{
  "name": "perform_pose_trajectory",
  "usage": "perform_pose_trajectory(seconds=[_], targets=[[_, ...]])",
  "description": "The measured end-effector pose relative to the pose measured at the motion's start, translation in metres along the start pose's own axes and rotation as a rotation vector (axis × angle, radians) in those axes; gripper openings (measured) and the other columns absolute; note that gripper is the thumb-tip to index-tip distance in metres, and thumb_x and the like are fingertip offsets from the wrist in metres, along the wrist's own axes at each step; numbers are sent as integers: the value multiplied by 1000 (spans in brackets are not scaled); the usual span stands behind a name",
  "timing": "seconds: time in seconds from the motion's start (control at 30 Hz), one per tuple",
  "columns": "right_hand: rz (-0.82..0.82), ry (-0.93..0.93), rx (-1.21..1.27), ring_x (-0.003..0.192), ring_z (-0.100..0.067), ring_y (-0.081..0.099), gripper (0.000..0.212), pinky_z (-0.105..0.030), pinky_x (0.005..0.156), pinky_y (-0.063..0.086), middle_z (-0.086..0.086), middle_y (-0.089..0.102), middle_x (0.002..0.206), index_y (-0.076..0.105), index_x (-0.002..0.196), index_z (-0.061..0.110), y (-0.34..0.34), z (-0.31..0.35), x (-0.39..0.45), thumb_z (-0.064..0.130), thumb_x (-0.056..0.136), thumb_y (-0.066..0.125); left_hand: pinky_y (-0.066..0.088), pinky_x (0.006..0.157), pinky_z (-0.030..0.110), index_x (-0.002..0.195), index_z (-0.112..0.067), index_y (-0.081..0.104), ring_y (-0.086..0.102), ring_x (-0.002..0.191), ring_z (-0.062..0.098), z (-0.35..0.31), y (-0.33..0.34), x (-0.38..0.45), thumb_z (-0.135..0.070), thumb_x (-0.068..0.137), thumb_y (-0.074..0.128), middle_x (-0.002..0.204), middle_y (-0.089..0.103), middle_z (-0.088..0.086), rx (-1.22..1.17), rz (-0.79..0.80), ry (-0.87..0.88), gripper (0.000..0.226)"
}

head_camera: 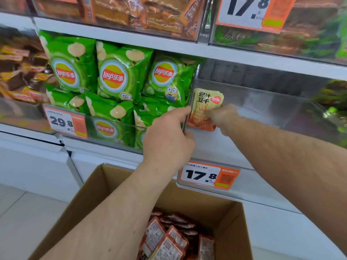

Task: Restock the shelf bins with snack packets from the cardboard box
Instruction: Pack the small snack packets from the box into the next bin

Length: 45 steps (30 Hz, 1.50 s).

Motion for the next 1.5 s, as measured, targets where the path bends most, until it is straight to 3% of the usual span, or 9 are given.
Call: perform_pose_trajectory(seconds=[0.17,0.27,0.5,0.7,1.03,1.23,1.37,1.5], targets=[[-62,-11,-83,91,-26,70,31,-39,79,60,-9,72,97,69,101,12,-2,4,-3,31,78,78,54,87,43,129,-31,64,66,97,24,-1,-1,-1,-7,82,64,110,68,-10,-47,2,-11,52],[-41,-44,-121,92,-26,69,23,-32,71,55,-9,71,99,68,102,12,3,7,-4,28,85,70,55,87,44,130,-32,63,67,95,25,-2,-1,-1,-7,82,63,110,68,-11,-55,16,-23,53],[184,2,-24,73,-20,69,24,-30,67,54,-6,73,98,66,110,15,14,7,-9,21,86,67,55,86,43,129,-34,63,68,93,25,-2,0,-2,-7,81,63,110,69,-12,-76,18,-42,54],[295,31,-70,78,-18,64,22,-31,68,47,-1,71,101,64,112,20,7,3,-10,30,92,65,55,85,43,131,-34,61,67,92,24,-3,0,-4,-8,83,62,114,69,-11,-57,28,-36,55],[256,48,-65,95,-23,66,30,-38,81,50,2,67,102,62,112,21,-2,0,-13,40,90,67,54,90,43,136,-34,57,67,98,23,-2,1,-3,-11,85,63,123,67,-10,-17,43,-43,56],[214,38,-43,84,-20,67,35,-36,77,51,3,64,91,59,116,19,-6,7,-22,47,96,55,54,87,43,136,-36,57,67,95,24,-3,1,-5,-12,85,62,122,67,-11,-23,40,-46,56],[146,60,-63,83,-28,71,46,-37,76,52,-4,62,81,56,114,12,-6,11,-21,53,100,41,55,87,42,135,-36,57,66,97,23,-1,1,-4,-13,85,62,123,67,-11,-11,47,-54,56],[76,84,-94,86,-32,71,50,-35,71,51,-10,61,80,54,110,8,-5,12,-15,55,98,44,55,87,42,136,-36,56,67,94,24,0,1,-4,-12,85,63,124,66,-10,-16,48,-46,57]])
Point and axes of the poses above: each hand's wrist, its own x-axis towards the middle knuckle, its own y-axis out of the palm, z = x × y, the point moved 6 cm from there along x, towards the middle knuckle
